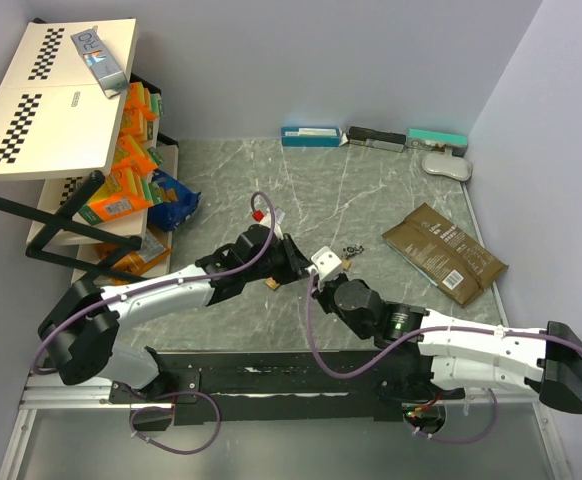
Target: Unlock with the key
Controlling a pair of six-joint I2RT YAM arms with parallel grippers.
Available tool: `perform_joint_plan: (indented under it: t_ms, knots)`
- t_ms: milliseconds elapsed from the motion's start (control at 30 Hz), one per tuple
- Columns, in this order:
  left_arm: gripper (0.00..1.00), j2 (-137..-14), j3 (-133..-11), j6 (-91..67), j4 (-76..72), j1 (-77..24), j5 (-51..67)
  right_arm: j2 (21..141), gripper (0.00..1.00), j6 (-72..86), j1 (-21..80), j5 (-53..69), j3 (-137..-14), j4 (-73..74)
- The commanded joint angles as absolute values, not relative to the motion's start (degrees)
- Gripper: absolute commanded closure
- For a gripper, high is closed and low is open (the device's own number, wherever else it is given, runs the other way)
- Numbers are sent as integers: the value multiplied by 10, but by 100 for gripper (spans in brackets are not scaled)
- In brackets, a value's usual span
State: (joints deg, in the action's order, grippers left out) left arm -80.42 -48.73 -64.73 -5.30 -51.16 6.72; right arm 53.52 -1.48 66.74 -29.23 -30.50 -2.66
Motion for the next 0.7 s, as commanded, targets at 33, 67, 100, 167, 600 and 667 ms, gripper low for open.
perform_joint_plan:
  t_ms: [33,67,100,167,600,667]
  knots:
    - [96,-821,-510,-644,-83,-520,98,552,100,-50,686,-346,-350,-48]
    - [99,-823,-508,-644,-90,-521,103,560,100,-51,688,-354,-352,-47]
    - [99,-823,-505,-645,-98,-521,105,564,100,-51,690,-358,-355,-46]
    - [99,-822,-494,-649,-119,-521,109,577,100,-51,693,-374,-359,-43]
    - [99,-767,-451,-586,-111,-519,6,603,67,29,686,-346,-381,-4]
    - [99,-758,-443,-579,-112,-510,3,588,57,39,670,-305,-374,-7]
